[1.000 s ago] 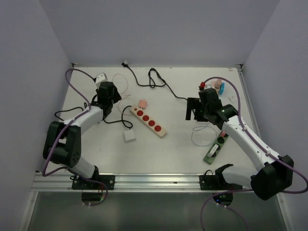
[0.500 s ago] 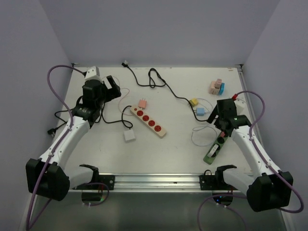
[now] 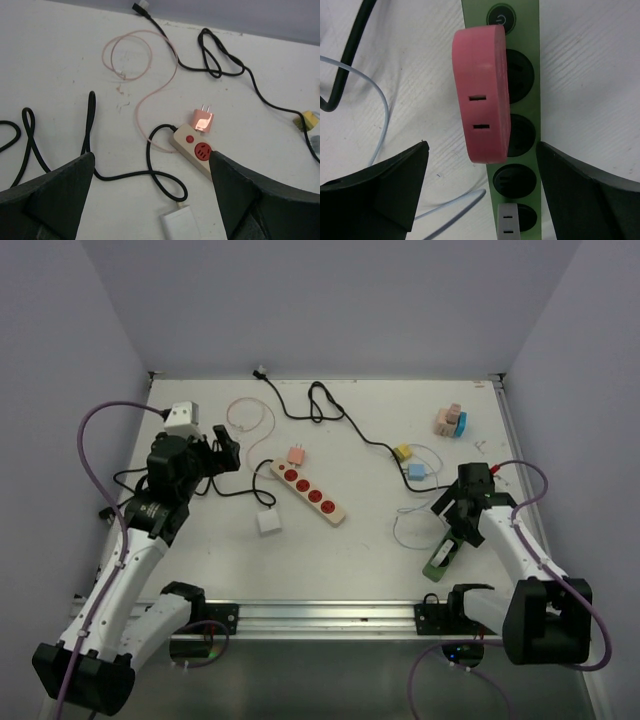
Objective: Pull the plug off the socket
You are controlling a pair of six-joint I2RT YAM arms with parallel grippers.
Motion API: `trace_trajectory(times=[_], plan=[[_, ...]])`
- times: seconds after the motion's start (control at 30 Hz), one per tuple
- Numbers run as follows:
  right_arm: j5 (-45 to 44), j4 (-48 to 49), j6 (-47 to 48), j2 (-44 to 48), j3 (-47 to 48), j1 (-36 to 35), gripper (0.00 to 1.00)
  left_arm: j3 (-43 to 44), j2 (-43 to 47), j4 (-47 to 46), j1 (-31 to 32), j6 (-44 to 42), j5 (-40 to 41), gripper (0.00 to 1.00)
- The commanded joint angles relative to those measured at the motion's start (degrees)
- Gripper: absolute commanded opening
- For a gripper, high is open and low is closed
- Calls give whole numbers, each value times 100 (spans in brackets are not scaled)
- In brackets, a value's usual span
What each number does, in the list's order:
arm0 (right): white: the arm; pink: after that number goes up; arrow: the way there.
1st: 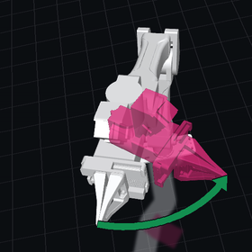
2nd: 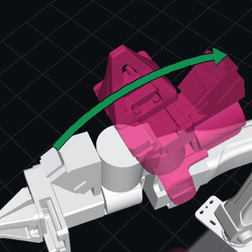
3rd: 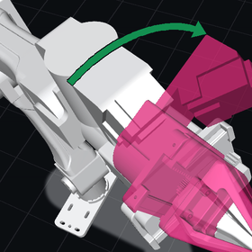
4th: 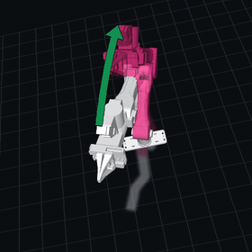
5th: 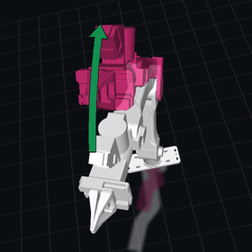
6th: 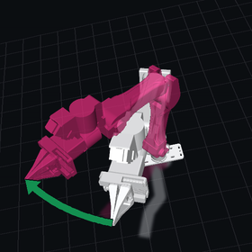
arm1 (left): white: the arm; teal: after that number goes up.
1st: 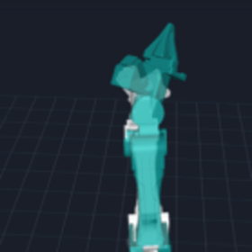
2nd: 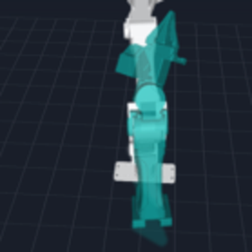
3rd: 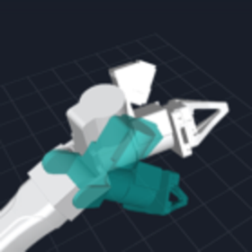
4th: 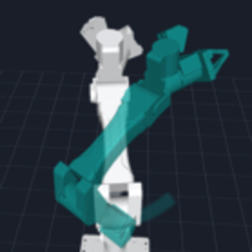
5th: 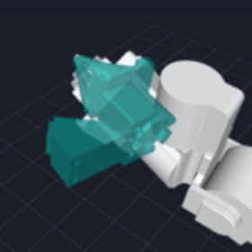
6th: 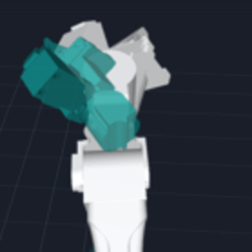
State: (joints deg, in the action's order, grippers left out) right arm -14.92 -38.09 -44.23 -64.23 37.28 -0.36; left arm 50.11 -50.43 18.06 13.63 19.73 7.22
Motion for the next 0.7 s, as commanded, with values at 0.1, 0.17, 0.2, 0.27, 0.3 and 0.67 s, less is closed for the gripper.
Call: trace_trajectory(times=[0.1,0.17,0.2,0.27,0.3,0.67], plan=[[506,723,167,-257,-238,18,82,-607,-151,-233,8,-206,-116,99],[867,943,352,-414,-230,18,79,-590,-142,-233,8,-223,-99,99],[920,1013,414,-485,-186,-25,78,-599,-142,-233,8,-224,-98,99],[773,1014,511,-669,41,-463,76,-607,-142,-224,8,-223,-98,99],[675,979,512,-853,147,-682,76,-625,-142,-233,8,-215,-98,99],[850,1453,538,-2743,1719,-3030,66,-739,-160,-233,0,-224,-19,99]])
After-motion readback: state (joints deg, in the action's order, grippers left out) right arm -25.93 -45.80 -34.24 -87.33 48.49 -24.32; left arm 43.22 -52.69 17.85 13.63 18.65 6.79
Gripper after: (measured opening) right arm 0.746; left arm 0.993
